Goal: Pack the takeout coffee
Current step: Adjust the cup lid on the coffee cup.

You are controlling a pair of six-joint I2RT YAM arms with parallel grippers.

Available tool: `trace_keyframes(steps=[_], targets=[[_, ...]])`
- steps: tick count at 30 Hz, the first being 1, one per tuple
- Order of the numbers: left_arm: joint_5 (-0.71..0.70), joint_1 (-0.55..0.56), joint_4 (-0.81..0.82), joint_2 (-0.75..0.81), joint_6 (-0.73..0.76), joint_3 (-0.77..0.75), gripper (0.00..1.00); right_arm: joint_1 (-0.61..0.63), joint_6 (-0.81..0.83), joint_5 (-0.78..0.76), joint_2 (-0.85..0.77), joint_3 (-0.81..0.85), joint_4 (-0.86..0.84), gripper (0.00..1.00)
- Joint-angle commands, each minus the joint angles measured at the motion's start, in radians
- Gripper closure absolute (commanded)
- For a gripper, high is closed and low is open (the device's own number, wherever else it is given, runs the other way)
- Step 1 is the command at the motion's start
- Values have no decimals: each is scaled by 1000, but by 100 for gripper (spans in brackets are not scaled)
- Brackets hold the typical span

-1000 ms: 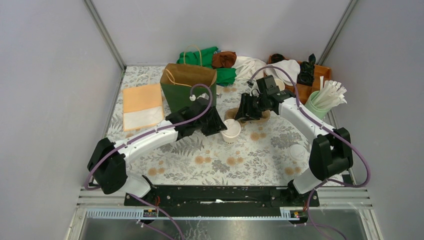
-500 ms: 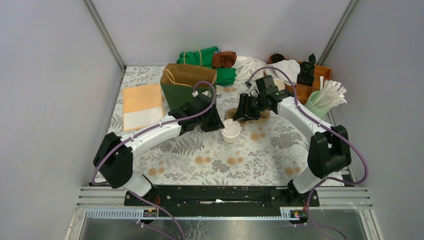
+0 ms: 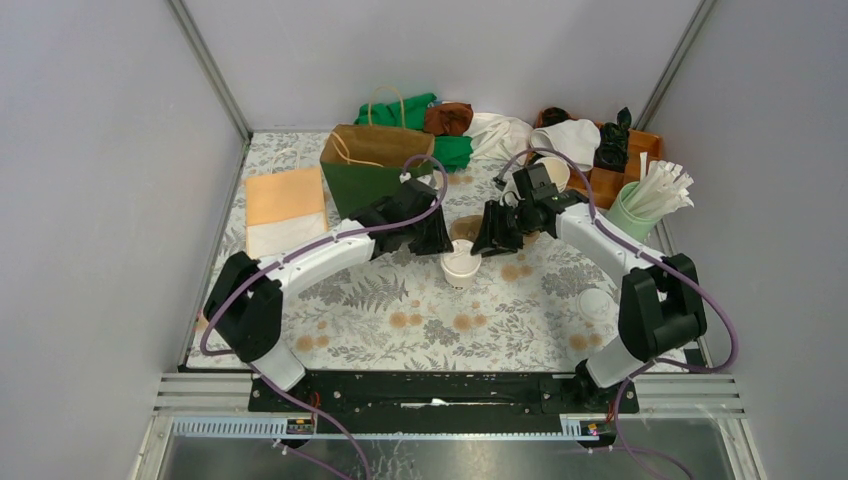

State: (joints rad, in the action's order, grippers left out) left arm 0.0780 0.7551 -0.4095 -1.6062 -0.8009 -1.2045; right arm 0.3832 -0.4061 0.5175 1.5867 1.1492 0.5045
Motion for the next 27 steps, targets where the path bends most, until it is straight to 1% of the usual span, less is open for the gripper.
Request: trace_keyframes(steps=[1, 3, 4, 6, 10, 12, 14, 16, 18, 22, 24, 27], targets=[[-4, -1, 1, -30, 97, -78, 69, 0, -35, 23, -80, -45, 10, 59], [5, -1, 1, -42, 139, -98, 68, 0, -51, 21, -104, -69, 15, 59], [11, 0, 2, -49, 166, -111, 68, 0, -61, 21, -118, -84, 17, 57], [26, -1, 2, -67, 198, -134, 67, 0, -79, 17, -144, -113, 20, 51], [42, 0, 2, -89, 228, -160, 63, 0, -108, 20, -193, -164, 10, 44], [31, 0, -1, -82, 233, -162, 61, 0, -104, 2, -207, -160, 20, 39], [10, 0, -10, -62, 233, -160, 59, 0, -95, -37, -215, -134, 44, 39], [-7, -1, -22, -34, 224, -154, 58, -3, -92, -60, -217, -105, 51, 43], [-15, -1, -40, 0, 210, -141, 58, -8, -90, -68, -206, -72, 53, 50], [-10, -1, -54, 82, 150, -90, 58, -34, -86, -44, -167, -38, 41, 60], [-2, -1, -45, 131, 103, -42, 61, -54, -88, -15, -154, -38, 22, 64], [36, -8, 10, 200, 23, 62, 68, -73, -99, 21, -139, -54, -18, 68]])
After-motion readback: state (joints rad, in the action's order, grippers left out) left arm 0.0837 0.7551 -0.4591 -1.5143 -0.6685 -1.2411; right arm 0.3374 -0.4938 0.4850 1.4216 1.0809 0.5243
